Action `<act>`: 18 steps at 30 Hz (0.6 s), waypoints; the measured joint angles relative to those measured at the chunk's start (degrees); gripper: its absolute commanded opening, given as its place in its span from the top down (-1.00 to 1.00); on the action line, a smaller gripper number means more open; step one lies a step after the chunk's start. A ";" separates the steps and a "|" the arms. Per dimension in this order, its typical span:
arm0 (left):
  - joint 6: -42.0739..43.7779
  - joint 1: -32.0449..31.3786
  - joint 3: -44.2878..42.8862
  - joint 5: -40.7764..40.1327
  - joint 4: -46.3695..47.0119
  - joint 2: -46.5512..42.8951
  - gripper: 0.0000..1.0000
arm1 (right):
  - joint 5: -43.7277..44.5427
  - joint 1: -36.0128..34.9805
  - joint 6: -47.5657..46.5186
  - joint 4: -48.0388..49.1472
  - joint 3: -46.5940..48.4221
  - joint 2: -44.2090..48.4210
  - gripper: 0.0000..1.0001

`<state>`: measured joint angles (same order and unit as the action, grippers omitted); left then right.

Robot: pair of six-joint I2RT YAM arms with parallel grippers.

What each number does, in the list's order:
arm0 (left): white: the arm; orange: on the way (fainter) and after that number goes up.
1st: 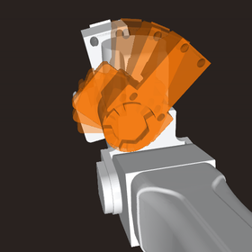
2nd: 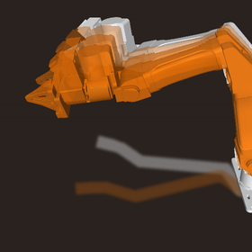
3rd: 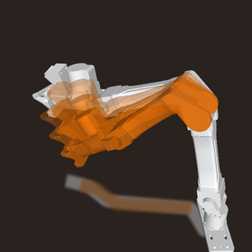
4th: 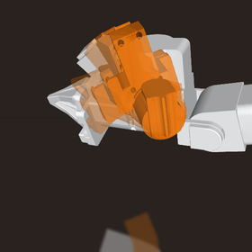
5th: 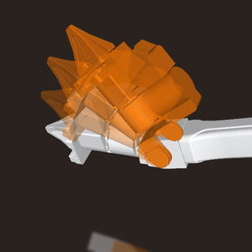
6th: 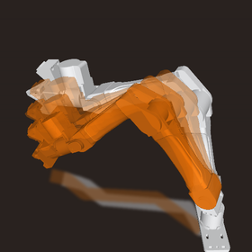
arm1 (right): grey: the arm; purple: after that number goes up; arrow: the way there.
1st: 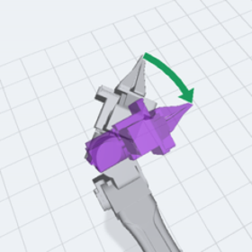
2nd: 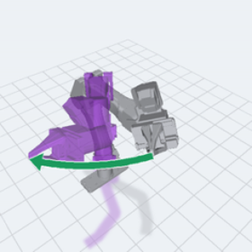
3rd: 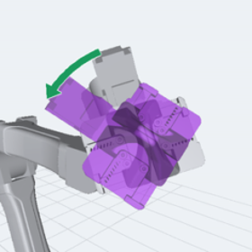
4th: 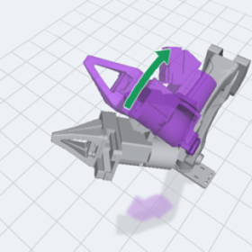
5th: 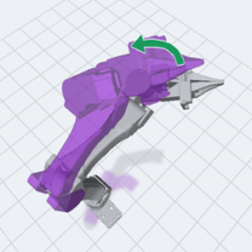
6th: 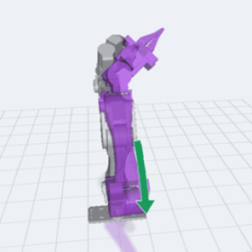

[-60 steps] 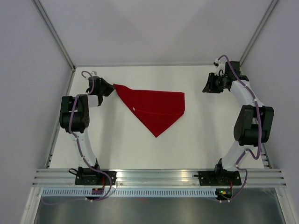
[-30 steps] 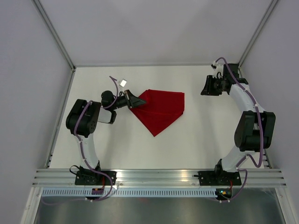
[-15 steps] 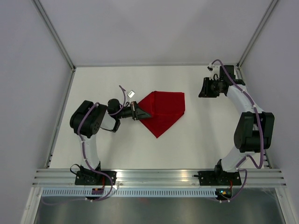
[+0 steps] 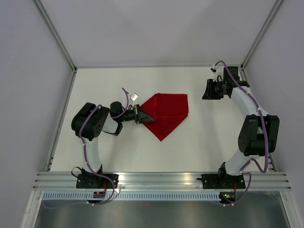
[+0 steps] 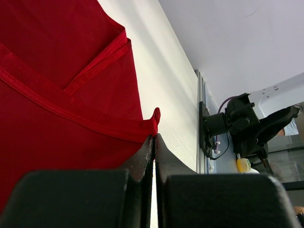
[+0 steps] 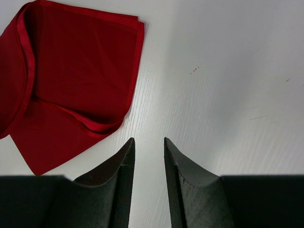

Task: Fold the napkin, place the utensils inside, and roll it up
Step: Fold the napkin

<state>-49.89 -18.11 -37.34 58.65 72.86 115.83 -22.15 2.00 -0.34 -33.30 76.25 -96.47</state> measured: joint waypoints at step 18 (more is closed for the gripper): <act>-1.51 -1.60 -1.18 1.84 0.20 -0.22 0.87 | 0.04 -0.28 -0.44 -0.13 -0.02 0.15 0.26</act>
<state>-51.40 -19.70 -38.52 60.49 73.06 115.61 -22.11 1.72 -0.78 -33.43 76.23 -96.31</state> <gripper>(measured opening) 0.048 0.369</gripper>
